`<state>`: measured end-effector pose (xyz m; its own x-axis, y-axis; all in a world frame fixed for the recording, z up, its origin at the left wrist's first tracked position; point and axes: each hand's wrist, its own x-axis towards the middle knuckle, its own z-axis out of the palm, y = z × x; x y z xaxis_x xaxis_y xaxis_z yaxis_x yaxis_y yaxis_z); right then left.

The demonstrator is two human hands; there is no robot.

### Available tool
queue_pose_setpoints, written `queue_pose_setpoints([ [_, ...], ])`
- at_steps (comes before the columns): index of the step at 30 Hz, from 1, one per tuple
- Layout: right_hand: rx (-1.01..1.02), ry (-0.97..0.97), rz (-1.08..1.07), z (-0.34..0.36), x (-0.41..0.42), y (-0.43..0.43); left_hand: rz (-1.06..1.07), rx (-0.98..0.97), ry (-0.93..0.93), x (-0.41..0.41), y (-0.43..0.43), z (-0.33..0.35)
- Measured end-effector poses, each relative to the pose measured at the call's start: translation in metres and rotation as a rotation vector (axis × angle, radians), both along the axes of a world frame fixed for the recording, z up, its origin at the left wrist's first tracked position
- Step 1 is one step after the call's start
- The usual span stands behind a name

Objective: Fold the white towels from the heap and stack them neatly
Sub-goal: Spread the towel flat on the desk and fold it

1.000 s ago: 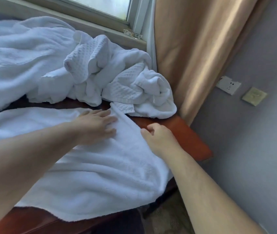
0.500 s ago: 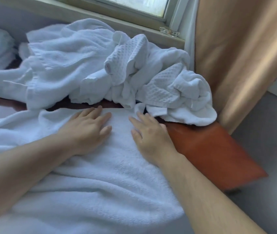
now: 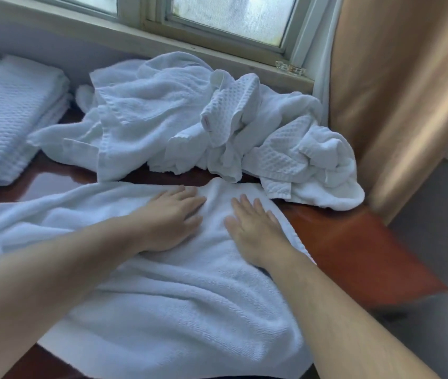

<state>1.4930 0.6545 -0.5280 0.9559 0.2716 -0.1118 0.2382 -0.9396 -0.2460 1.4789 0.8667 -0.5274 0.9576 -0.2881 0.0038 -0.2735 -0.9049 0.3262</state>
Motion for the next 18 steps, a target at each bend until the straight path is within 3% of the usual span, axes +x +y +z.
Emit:
queue_pose_setpoints([
  [2, -0.075, 0.005, -0.093, -0.002, 0.0, -0.012, 0.029, -0.072, -0.085, -0.005, 0.014, 0.006],
  [5, -0.147, 0.049, -0.236, 0.008, -0.003, -0.017, 0.125, 0.094, -0.21, -0.023, 0.045, 0.012],
  [8, -0.26, 0.011, -0.327, 0.029, -0.011, 0.014, 0.234, 0.121, -0.221, -0.05, 0.077, 0.017],
  [11, 0.072, -0.173, 0.01, 0.034, -0.021, 0.073, 0.305, 0.14, -0.165, -0.078, 0.105, 0.023],
  [13, 0.266, -0.086, 0.234, 0.033, -0.032, 0.117, 0.309, 0.176, -0.087, -0.099, 0.122, 0.022],
  [16, 0.098, 0.0, 0.383, 0.015, -0.039, 0.161, 0.318, 0.239, -0.138, -0.133, 0.146, 0.02],
  [18, -0.072, -0.024, 0.354, 0.004, -0.037, 0.167, 0.387, 0.303, -0.152, -0.151, 0.16, 0.025],
])
